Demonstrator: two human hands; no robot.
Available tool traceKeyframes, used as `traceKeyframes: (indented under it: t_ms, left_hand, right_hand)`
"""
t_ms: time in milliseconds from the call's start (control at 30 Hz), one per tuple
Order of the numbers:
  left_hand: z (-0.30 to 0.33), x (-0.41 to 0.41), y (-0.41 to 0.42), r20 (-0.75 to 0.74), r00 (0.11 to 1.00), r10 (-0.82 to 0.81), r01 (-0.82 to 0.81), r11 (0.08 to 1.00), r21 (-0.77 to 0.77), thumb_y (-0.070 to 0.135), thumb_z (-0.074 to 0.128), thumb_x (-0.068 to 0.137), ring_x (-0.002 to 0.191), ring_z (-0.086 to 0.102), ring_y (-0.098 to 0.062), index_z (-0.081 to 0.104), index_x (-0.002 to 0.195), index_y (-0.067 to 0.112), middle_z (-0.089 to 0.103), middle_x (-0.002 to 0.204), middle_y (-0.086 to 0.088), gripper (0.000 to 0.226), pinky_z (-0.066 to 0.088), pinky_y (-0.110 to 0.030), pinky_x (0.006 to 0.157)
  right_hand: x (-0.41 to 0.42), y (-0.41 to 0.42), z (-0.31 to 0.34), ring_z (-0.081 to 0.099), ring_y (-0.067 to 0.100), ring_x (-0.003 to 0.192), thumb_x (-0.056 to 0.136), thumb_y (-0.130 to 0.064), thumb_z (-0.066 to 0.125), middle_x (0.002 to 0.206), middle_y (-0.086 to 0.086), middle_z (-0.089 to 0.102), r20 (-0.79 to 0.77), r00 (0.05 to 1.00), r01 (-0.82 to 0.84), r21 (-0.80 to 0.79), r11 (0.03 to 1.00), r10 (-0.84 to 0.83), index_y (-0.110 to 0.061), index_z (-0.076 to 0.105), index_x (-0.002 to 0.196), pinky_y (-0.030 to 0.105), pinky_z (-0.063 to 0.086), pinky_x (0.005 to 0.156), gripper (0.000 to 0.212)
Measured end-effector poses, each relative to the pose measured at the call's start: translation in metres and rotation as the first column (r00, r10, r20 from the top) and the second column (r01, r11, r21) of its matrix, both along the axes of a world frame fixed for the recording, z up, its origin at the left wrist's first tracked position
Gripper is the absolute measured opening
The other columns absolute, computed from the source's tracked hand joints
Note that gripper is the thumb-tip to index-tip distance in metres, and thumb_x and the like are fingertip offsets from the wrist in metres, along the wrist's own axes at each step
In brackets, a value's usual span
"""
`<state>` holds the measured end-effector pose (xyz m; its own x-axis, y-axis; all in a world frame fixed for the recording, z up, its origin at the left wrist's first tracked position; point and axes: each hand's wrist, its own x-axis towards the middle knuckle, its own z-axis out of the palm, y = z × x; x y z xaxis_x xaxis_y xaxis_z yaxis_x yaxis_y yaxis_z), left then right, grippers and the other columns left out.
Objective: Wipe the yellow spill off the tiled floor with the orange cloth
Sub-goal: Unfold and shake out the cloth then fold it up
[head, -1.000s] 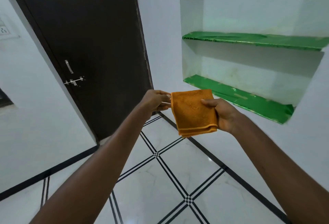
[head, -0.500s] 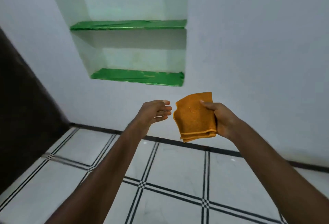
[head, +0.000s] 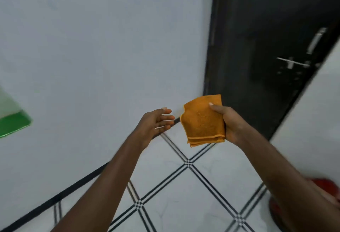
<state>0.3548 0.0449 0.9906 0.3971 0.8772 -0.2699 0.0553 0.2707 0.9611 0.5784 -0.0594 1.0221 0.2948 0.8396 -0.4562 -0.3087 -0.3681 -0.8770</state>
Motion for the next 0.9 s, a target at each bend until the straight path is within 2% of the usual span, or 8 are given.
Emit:
traceKeyframes:
  t_ms: [200,300,367,467,567,700,800,900]
  left_hand:
    - [-0.036,0.239,-0.065,-0.004,0.962,-0.273,0.271,0.957,-0.099,0.031,0.054,0.102,0.105,0.074,-0.027,0.068,0.123,0.007,0.076,0.113,-0.015,0.035,0.059,-0.035,0.090]
    - [-0.059,0.338,-0.098,-0.016,0.923,-0.384,0.378,0.915,-0.144,0.034,0.055,0.101,0.104,0.075,-0.026,0.068,0.123,0.008,0.076,0.115,-0.014,0.037,0.059,-0.033,0.085]
    - [-0.074,0.396,-0.116,-0.018,0.900,-0.436,0.427,0.887,-0.176,0.036,0.056,0.101,0.105,0.074,-0.026,0.067,0.124,0.008,0.075,0.115,-0.014,0.038,0.059,-0.034,0.086]
    - [-0.097,0.468,-0.142,-0.054,0.857,-0.513,0.492,0.845,-0.210,0.037,0.057,0.101,0.101,0.076,-0.025,0.068,0.121,0.010,0.077,0.111,-0.012,0.036,0.061,-0.033,0.084]
    - [-0.127,0.531,-0.162,-0.084,0.799,-0.596,0.563,0.790,-0.243,0.035,0.058,0.101,0.101,0.076,-0.025,0.069,0.120,0.009,0.077,0.110,-0.012,0.034,0.061,-0.032,0.083]
    - [-0.180,0.602,-0.178,-0.117,0.756,-0.644,0.588,0.747,-0.310,0.028,0.060,0.099,0.104,0.074,-0.032,0.069,0.119,0.005,0.075,0.111,-0.017,0.031,0.062,-0.033,0.084]
    - [-0.231,0.651,-0.184,-0.165,0.734,-0.659,0.574,0.731,-0.369,0.024,0.061,0.099,0.099,0.074,-0.033,0.070,0.117,0.003,0.076,0.108,-0.019,0.029,0.063,-0.027,0.073]
    - [-0.290,0.693,-0.186,-0.227,0.701,-0.676,0.550,0.716,-0.431,0.021,0.061,0.098,0.086,0.072,-0.024,0.070,0.117,0.002,0.075,0.110,-0.021,0.028,0.060,-0.024,0.068]
  right_hand:
    - [0.197,-0.113,-0.031,0.065,0.039,0.105,0.097,-0.045,0.062,0.118,0.009,0.064,-0.042,0.948,0.311,-0.078,0.947,-0.315,-0.022,0.044,0.134,0.054,0.057,0.084,0.047]
    - [0.281,-0.164,-0.052,0.066,0.037,0.100,0.100,-0.045,0.058,0.112,0.007,0.063,-0.051,0.912,0.400,-0.114,0.909,-0.408,-0.019,0.044,0.133,0.051,0.058,0.078,0.044]
    - [0.329,-0.192,-0.068,0.066,0.038,0.101,0.101,-0.046,0.057,0.112,0.009,0.064,-0.064,0.879,0.459,-0.148,0.876,-0.472,-0.018,0.045,0.132,0.053,0.057,0.081,0.044]
    - [0.390,-0.226,-0.101,0.065,0.036,0.098,0.102,-0.042,0.056,0.106,0.010,0.064,-0.106,0.818,0.541,-0.193,0.819,-0.565,-0.015,0.046,0.130,0.052,0.055,0.081,0.040]
    - [0.439,-0.249,-0.139,0.065,0.038,0.102,0.101,-0.040,0.059,0.113,0.012,0.064,-0.142,0.760,0.598,-0.231,0.768,-0.634,-0.015,0.043,0.138,0.049,0.056,0.076,0.048]
    - [0.496,-0.263,-0.199,0.064,0.042,0.110,0.100,-0.039,0.061,0.131,0.018,0.062,-0.163,0.670,0.664,-0.305,0.683,-0.724,-0.013,0.041,0.147,0.055,0.056,0.089,0.057]
    - [0.536,-0.268,-0.254,0.064,0.042,0.108,0.099,-0.038,0.061,0.127,0.017,0.063,-0.193,0.606,0.688,-0.359,0.631,-0.771,-0.015,0.041,0.146,0.054,0.058,0.079,0.057]
    - [0.570,-0.271,-0.312,0.065,0.042,0.101,0.100,-0.036,0.061,0.115,0.015,0.064,-0.216,0.547,0.691,-0.429,0.581,-0.809,-0.018,0.041,0.141,0.051,0.057,0.070,0.050]
